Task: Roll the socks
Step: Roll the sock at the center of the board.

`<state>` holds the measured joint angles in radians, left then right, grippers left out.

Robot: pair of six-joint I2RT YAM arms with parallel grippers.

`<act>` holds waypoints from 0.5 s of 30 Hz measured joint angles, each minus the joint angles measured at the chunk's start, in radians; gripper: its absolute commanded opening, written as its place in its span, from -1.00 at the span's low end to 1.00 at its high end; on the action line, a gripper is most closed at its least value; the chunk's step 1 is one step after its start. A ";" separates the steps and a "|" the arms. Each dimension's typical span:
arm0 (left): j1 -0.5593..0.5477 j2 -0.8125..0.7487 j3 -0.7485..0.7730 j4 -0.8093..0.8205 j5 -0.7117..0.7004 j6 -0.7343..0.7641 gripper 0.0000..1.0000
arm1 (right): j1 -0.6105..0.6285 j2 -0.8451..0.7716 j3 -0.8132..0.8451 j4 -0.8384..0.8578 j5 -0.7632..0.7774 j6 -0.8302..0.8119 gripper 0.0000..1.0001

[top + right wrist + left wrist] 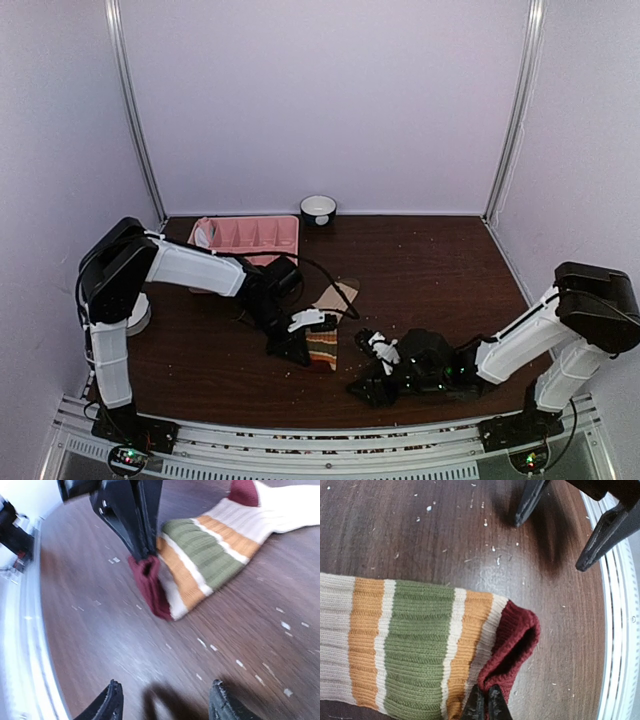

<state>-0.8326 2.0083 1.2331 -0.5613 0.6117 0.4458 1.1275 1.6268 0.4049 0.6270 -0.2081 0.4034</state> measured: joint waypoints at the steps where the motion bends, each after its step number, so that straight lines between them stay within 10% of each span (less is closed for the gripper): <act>1: 0.002 0.005 0.006 -0.009 0.007 -0.001 -1.00 | 0.021 -0.015 -0.007 -0.018 0.048 -0.017 0.97; 10: 0.018 0.092 0.105 -0.142 0.114 -0.002 -1.00 | 0.217 -0.101 0.054 -0.272 0.687 -0.092 0.99; 15: 0.026 0.126 0.138 -0.203 0.164 0.001 -1.00 | 0.216 -0.096 0.061 -0.280 0.709 -0.204 0.94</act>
<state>-0.8066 2.1345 1.3708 -0.7639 0.7753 0.4465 1.3430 1.5307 0.4656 0.3473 0.5007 0.1989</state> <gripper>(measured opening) 0.018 0.997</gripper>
